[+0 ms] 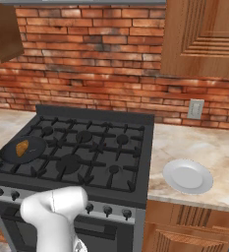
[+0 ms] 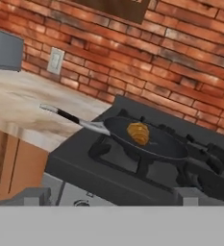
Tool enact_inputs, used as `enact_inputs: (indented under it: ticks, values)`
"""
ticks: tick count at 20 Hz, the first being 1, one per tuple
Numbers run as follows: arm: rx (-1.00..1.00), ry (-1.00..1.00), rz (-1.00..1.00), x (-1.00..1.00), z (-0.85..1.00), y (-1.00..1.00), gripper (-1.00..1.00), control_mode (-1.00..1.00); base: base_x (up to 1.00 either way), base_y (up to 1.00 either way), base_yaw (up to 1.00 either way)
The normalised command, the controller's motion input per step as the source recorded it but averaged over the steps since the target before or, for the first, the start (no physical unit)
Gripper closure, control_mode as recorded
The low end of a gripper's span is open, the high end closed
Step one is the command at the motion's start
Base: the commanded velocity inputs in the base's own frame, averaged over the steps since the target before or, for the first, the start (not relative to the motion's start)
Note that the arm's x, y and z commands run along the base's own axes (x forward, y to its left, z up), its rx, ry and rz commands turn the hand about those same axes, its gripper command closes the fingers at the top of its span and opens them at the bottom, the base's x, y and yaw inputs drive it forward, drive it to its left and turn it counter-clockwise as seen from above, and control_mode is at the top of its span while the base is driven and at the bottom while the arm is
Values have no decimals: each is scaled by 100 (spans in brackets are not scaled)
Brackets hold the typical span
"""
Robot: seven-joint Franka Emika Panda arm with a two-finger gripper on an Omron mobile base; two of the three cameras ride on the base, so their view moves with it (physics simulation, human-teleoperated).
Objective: Pick the croissant and place it on the pan. Then turn on the stove to warm the croissant.
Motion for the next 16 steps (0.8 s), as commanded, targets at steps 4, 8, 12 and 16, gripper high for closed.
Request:
enact_inputs:
  ticks: [4,8,12,16]
  values:
    - [9,-7,4,-14,-66,-16,-100,-100,0,0,0]
    - [0,0,0,1,0,-2,-100,-100,0,0,0]
    - [2,-2,1,12,-33,-6,-100,-100,0,0,0]
    - [9,-4,3,43,-63,-16,-100,-100,0,0,0]
